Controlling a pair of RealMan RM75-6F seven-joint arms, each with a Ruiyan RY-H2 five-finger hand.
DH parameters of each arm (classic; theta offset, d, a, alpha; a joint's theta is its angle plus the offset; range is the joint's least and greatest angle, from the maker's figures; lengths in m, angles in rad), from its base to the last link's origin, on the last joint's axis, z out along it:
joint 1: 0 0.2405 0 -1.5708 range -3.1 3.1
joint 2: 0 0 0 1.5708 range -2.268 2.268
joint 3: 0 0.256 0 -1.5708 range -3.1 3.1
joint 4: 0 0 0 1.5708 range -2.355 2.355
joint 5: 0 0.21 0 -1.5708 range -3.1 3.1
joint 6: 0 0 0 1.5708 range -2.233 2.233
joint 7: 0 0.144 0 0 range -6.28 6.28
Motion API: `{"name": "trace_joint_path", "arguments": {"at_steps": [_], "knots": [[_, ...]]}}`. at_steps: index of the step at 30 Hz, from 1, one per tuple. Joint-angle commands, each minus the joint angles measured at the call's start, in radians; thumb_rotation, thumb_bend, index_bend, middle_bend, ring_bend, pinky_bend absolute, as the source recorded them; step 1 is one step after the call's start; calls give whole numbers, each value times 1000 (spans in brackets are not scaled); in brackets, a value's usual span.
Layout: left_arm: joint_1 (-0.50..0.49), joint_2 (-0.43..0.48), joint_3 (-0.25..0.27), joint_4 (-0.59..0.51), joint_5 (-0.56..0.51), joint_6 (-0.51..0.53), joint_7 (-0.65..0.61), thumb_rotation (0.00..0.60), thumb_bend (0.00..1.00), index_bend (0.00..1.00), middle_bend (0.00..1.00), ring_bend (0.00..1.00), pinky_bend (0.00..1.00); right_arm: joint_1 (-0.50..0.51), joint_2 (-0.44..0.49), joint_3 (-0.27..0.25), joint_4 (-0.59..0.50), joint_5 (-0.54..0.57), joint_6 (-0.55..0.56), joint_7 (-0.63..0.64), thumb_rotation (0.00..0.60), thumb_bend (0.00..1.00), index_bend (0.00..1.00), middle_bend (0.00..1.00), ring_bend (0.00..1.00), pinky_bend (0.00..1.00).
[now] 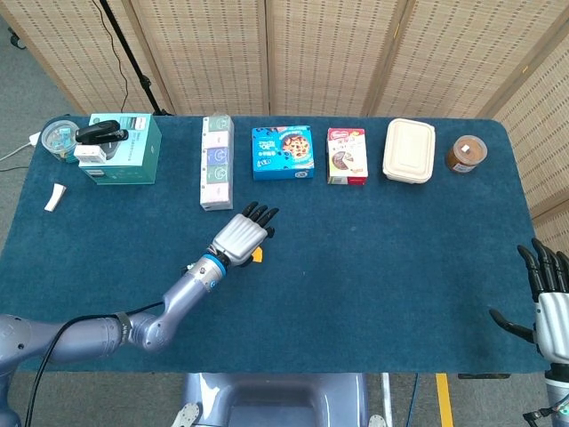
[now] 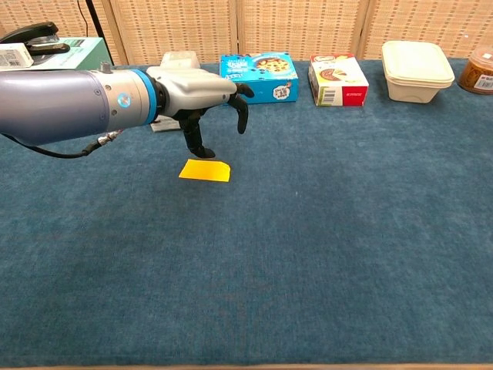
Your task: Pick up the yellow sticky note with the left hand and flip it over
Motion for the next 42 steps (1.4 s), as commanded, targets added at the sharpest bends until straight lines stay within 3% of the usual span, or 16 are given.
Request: {"name": "trace_joint_path", "arguments": {"at_steps": [1,16,42], "knots": [[-15,-23,18,28,-29,0,5,600,276,381,0,0,0,-1,1,-1,-2,-2,1,2,600,0,0,0,0,0],[-80,-150,38,231,-81,-32,-20,600,276,394,0,0,0,-2,6,-4,-5,-9,0,13,600,0,0,0,0,0],[-113,-183,63,272,-128,-33,-23,600,280,428,0,0,0,-5,10,-4,-9,-10,2,18,600,0,0,0,0,0]]}}
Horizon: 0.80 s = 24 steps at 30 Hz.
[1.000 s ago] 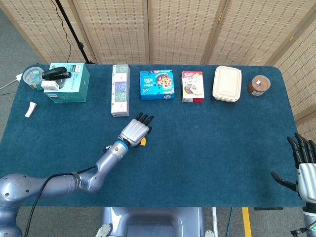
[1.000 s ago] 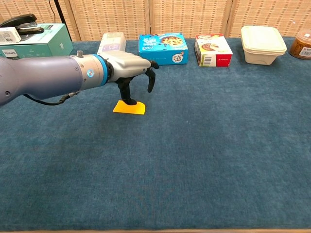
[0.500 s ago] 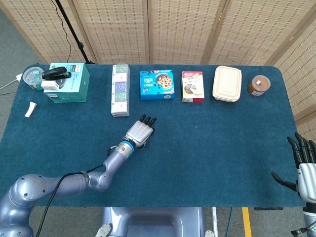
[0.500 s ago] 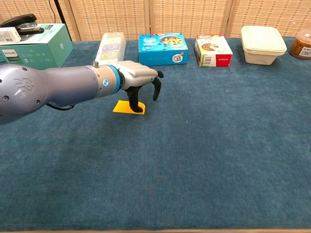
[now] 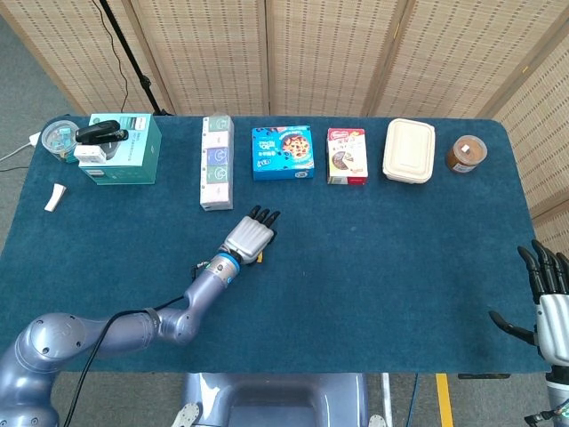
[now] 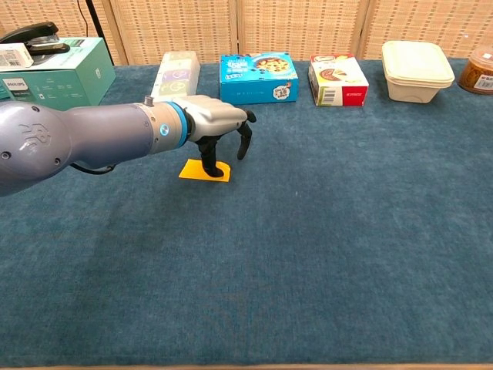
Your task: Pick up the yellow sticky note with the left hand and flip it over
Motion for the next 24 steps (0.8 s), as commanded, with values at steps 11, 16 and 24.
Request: {"name": "trace_joint_path", "arguments": {"at_steps": [11,16,24], "knots": [[3,-14,11,27,25,5,-14,600,289,465,0,0,0,-3,4,-1,-2,3,0,4,600,0,0,0,0,0],[3,-20,10,38,24,4,-15,600,289,465,0,0,0,-4,6,-1,-3,1,1,6,600,0,0,0,0,0],[0,-22,9,40,15,-2,-11,600,289,472,0,0,0,-5,7,0,-3,2,2,11,600,0,0,0,0,0]]}}
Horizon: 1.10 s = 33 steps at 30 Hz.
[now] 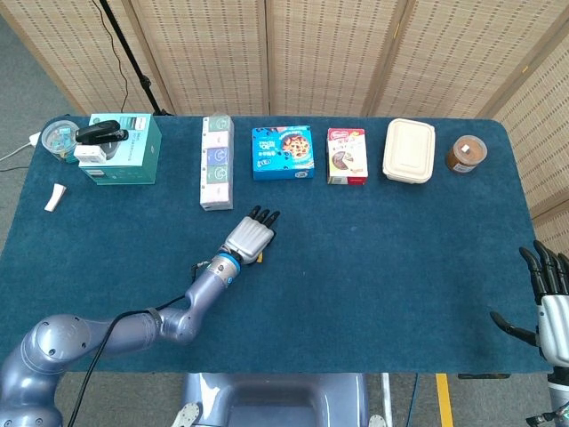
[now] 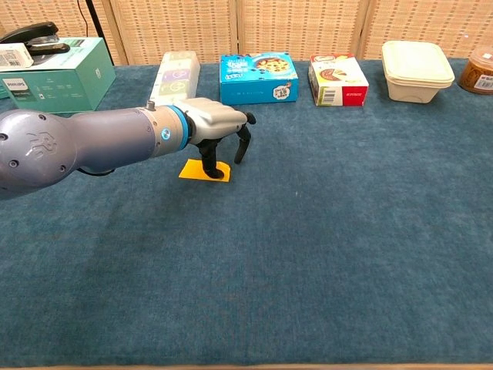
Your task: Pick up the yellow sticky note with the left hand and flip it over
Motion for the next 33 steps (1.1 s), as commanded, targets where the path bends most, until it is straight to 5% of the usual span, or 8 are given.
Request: {"name": "trace_joint_path", "arguments": {"at_steps": [1,33], "knots": [[0,1,1,0,-4,2,4,600,290,476,0,0,0,0,0,0,0,0,0,1,600,0,0,0,0,0],[-13,-6,6,12,-50,-3,30,600,289,503,0,0,0,-1,4,-3,-3,-4,-2,9,600,0,0,0,0,0]]}}
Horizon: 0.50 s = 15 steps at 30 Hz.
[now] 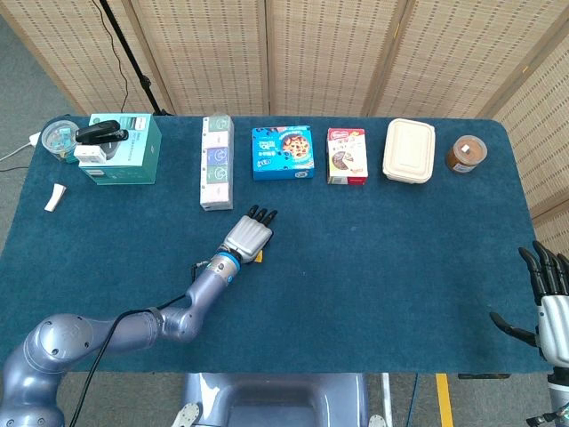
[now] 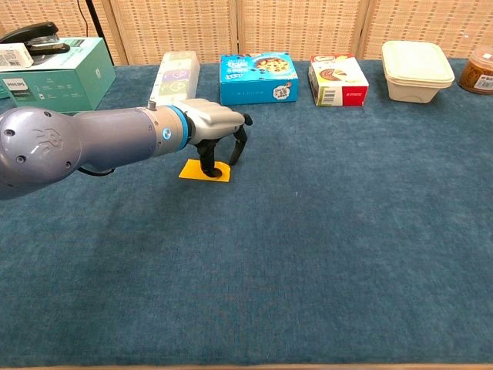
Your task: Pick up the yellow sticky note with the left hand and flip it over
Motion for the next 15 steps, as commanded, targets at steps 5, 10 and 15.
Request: {"name": "trace_joint_path", "arguments": {"at_steps": [5,10,15], "knots": [[1,1,4,-1,-1,2,4,600,290,521,0,0,0,-1,1,0,0,-1,3,3,600,0,0,0,0,0],[-1,-5,5,4,-1,2,6,600,299,535,0,0,0,-1,1,0,-1,-2,3,3,600,0,0,0,0,0],[-1,-6,7,4,-1,5,9,600,300,553,0,0,0,-2,2,0,-1,-2,4,4,600,0,0,0,0,0]]}}
